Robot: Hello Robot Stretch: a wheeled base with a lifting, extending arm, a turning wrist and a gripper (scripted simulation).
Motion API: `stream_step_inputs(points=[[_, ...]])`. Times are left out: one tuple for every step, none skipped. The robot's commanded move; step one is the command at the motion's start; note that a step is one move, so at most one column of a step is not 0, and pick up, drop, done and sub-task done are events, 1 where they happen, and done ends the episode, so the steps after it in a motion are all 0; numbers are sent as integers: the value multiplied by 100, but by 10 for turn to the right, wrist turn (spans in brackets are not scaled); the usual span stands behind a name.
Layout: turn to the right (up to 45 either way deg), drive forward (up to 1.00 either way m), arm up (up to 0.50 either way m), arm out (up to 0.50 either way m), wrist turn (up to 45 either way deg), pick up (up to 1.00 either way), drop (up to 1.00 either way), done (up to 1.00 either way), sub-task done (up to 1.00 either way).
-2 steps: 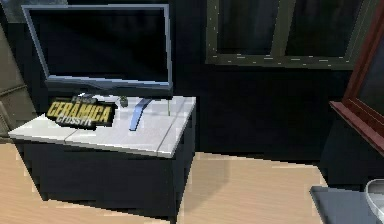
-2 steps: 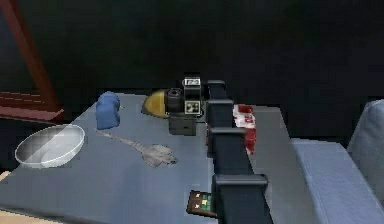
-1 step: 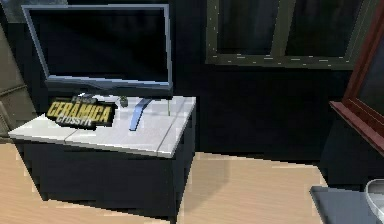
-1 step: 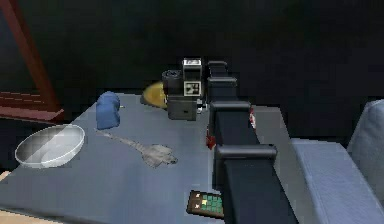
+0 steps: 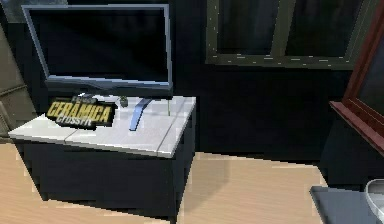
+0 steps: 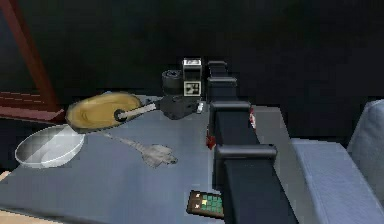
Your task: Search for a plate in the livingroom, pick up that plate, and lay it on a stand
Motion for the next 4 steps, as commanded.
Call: stream_step_inputs(points=[[0,0,0,0,-450,0,0,0,0],[0,0,0,0,-420,0,0,0,0],[0,0,0,-26,0,0,0,0,0],[-450,0,0,0,0,0,0,0,0]])
